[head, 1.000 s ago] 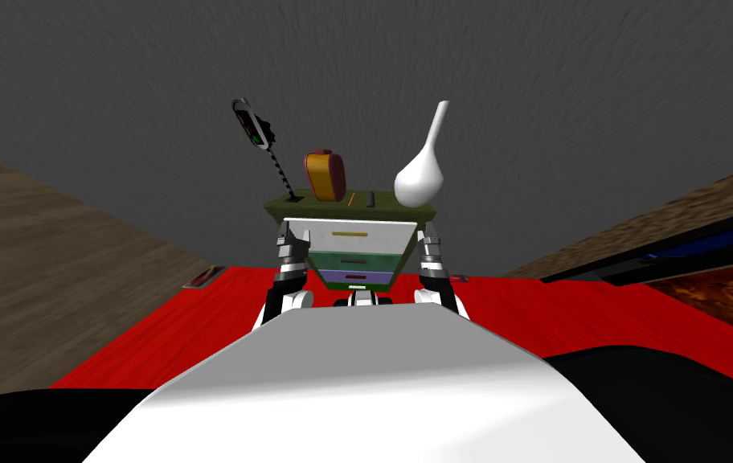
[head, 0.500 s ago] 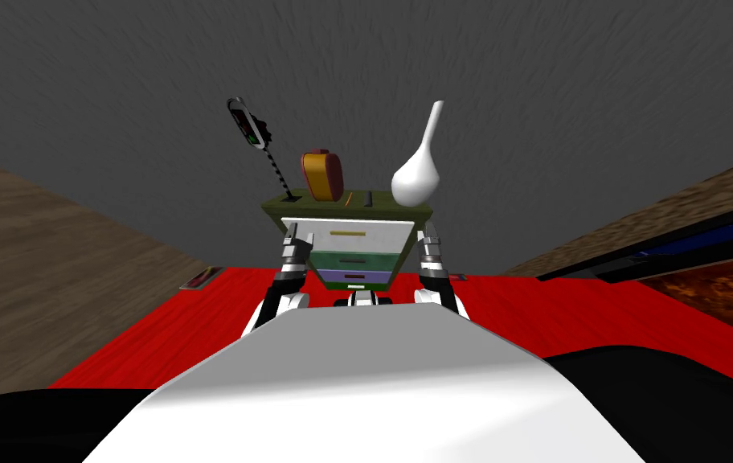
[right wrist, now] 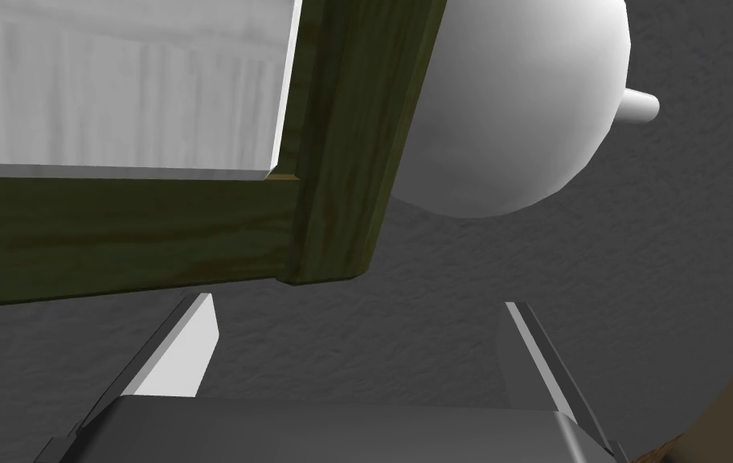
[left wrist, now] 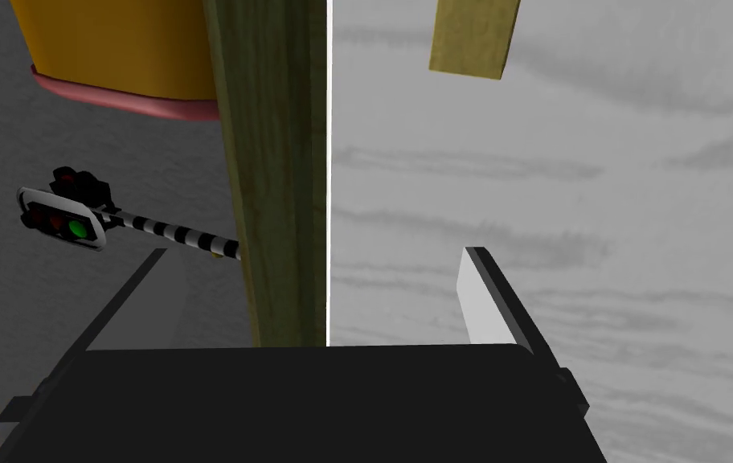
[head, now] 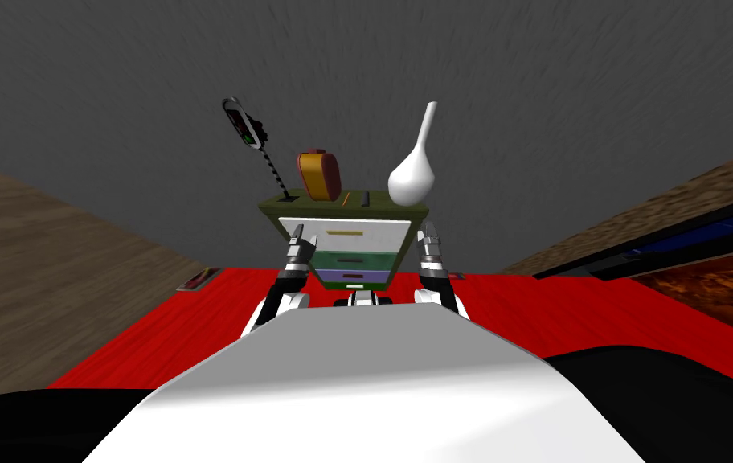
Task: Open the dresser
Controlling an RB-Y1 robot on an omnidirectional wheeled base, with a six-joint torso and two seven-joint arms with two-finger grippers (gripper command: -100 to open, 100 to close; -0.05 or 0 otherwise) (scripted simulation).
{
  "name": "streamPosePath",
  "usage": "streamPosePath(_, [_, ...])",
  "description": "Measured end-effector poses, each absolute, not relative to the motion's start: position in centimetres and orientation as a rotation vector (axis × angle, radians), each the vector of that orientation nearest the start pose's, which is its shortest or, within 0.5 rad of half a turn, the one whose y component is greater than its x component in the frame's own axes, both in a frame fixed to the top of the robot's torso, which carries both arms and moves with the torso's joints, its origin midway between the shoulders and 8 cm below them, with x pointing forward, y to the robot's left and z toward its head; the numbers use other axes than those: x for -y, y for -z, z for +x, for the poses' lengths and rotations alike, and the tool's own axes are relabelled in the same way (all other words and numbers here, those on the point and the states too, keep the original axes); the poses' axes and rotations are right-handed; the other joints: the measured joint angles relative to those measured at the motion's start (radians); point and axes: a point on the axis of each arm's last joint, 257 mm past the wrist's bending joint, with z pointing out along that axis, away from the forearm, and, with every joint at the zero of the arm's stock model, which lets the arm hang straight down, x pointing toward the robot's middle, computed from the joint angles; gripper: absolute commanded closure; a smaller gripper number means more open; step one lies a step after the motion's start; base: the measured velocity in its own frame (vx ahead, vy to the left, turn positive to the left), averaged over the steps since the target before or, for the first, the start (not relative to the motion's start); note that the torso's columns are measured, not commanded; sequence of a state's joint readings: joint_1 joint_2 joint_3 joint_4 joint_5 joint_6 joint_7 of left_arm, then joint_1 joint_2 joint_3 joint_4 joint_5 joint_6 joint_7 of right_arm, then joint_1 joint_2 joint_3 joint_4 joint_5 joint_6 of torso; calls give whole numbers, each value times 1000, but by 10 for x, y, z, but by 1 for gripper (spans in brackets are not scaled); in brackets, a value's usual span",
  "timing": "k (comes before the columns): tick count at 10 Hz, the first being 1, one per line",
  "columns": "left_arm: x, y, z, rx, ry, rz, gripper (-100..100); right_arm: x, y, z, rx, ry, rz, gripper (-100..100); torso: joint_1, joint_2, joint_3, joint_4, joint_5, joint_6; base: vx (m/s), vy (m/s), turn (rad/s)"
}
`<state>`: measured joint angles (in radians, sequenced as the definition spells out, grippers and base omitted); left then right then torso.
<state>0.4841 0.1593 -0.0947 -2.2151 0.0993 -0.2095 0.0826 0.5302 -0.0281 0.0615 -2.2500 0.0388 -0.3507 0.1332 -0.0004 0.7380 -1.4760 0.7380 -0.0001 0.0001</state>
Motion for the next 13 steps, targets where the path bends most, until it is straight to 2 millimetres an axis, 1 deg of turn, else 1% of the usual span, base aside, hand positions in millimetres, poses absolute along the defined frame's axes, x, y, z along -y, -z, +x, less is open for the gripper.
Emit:
streamPosePath(9, [-237, 104, 410, -1056, 1374, -1059, -100, 261, 32, 372, -844, -1155, 722, 0, 0, 0, 0, 0, 0, 0, -11, -22, -21])
streamPosePath(13, [-233, 115, 414, -1094, 1358, -1104, -100, 261, 32, 372, -844, -1155, 722, 0, 0, 0, 0, 0, 0, 0, -8, -18, -18])
